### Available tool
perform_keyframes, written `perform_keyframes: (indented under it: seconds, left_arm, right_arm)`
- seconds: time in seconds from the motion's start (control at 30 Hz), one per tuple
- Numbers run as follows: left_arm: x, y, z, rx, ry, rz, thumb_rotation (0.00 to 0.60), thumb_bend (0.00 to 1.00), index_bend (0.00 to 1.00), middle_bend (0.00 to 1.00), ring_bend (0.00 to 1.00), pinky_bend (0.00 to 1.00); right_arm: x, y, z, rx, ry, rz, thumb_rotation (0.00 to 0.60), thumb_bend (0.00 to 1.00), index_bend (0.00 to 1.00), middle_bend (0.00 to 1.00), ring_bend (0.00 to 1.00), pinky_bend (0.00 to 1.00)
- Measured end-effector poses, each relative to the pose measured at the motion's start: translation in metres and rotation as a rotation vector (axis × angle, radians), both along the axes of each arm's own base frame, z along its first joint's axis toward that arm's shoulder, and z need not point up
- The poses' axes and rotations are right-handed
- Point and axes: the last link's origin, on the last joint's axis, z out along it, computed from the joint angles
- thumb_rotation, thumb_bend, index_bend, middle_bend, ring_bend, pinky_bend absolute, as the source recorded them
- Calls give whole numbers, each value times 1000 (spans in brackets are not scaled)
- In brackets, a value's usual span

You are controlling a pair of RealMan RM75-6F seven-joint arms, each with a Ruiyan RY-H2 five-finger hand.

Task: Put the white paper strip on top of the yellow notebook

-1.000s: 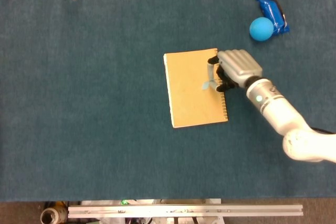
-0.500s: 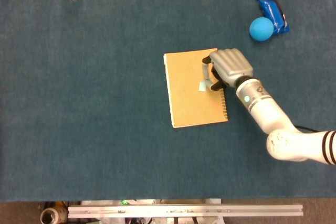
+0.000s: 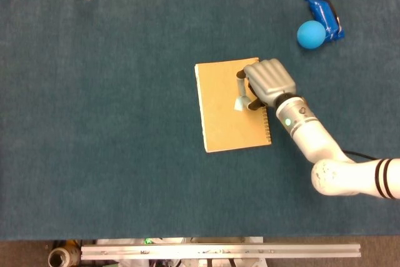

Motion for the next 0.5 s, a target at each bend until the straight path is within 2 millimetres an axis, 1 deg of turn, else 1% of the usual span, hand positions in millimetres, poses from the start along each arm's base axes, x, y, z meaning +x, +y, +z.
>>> perform_keyframes:
  seconds: [0.33, 0.5]
  left_arm:
    - [0, 0, -1, -1, -3, -4, 600, 261, 176, 312, 284, 230]
    - [0, 0, -1, -1, -3, -4, 600, 262, 176, 312, 285, 230]
  right_arm:
    - [0, 2, 0, -22, 11, 36, 600, 346, 653, 940, 1000, 1000]
    - [-1, 3, 0, -25, 6, 45, 600, 273, 603, 940, 1000, 1000]
